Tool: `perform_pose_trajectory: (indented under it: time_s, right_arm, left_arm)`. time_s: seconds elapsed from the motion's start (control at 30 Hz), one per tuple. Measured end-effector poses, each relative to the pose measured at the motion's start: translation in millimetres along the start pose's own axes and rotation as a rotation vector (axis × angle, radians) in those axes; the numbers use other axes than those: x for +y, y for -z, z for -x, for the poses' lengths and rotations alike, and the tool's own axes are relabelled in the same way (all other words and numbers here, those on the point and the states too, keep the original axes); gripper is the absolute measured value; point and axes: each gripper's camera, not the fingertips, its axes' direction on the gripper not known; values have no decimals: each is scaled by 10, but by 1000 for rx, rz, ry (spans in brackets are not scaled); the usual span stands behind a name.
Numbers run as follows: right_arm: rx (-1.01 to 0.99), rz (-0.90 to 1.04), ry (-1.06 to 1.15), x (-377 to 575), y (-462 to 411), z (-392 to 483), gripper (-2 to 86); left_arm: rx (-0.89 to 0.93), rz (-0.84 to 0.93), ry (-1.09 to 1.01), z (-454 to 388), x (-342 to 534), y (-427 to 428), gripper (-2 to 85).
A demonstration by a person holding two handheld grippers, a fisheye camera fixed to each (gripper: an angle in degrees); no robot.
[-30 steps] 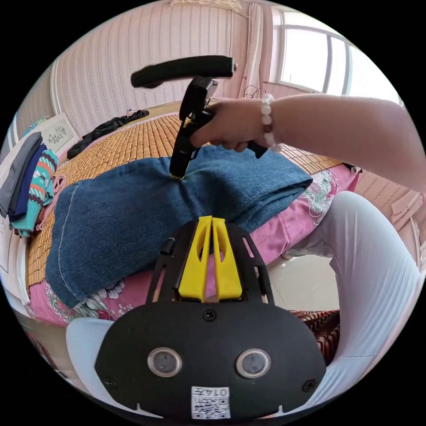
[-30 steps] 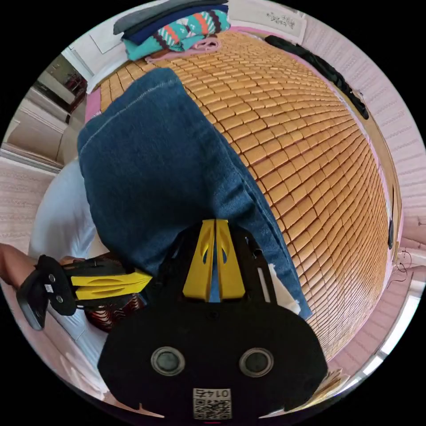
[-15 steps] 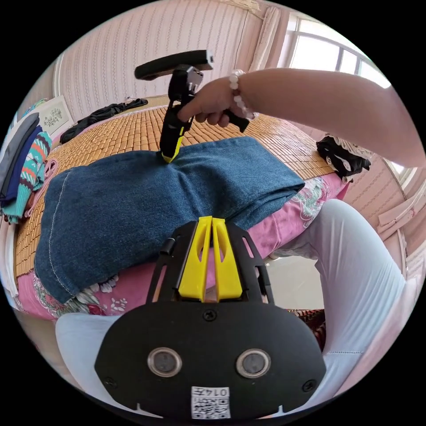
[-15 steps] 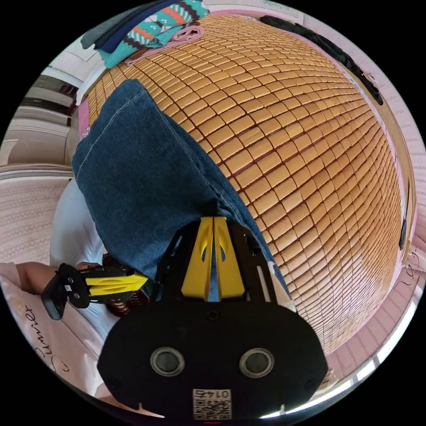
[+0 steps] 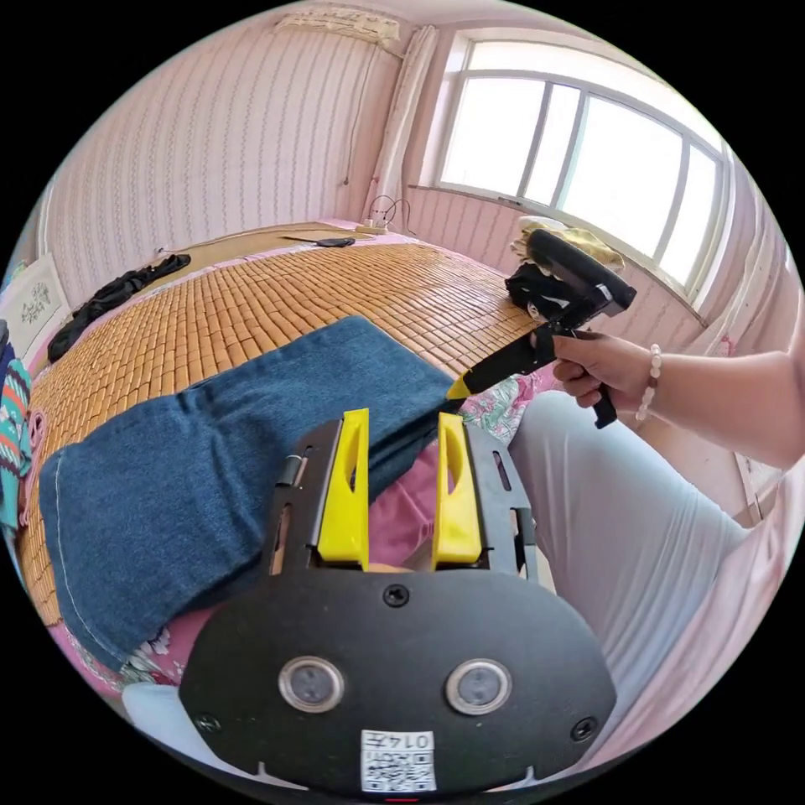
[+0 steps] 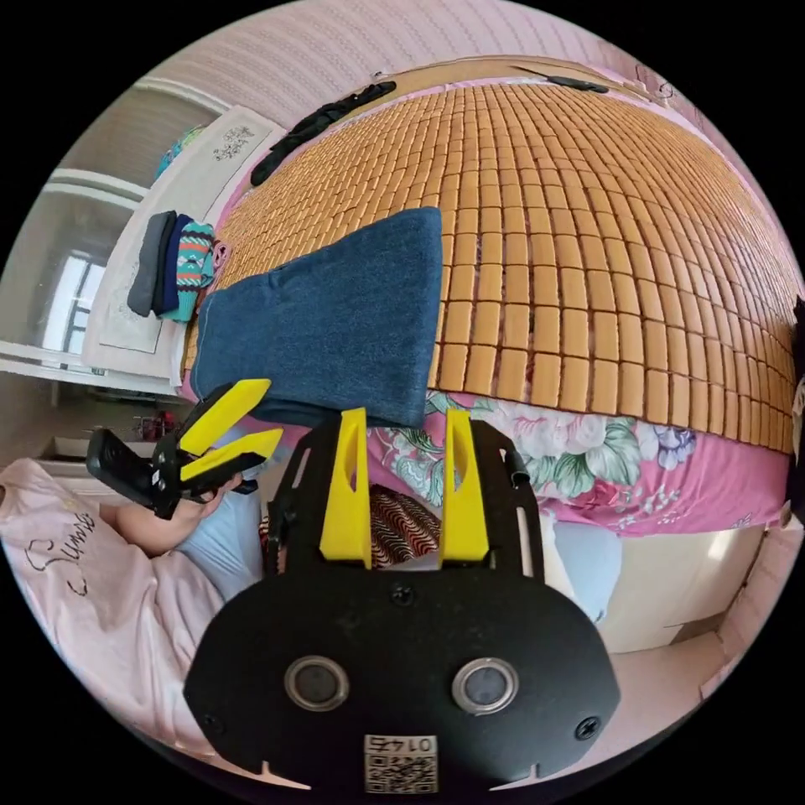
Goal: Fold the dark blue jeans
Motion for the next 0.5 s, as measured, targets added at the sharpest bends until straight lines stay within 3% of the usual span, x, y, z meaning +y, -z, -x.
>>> perform_pose_trajectory:
  time_s: [0.2, 0.33, 0.4, 0.5]
  right_arm:
    - [-47, -123, 217, 124, 573, 505, 39]
    - [-90, -188, 389, 299, 916, 875, 72]
    - [-143, -200, 415, 377, 1095, 881, 102]
    - [-241, -374, 273, 565, 1459, 543, 97]
  left_arm:
    - [-38, 19, -55, -272, -186, -185, 131]
    - [-103, 13, -30, -321, -263, -79, 51]
    - [-44, 27, 8, -267, -265, 62, 36]
    - [-29, 40, -33, -373, -198, 333, 29]
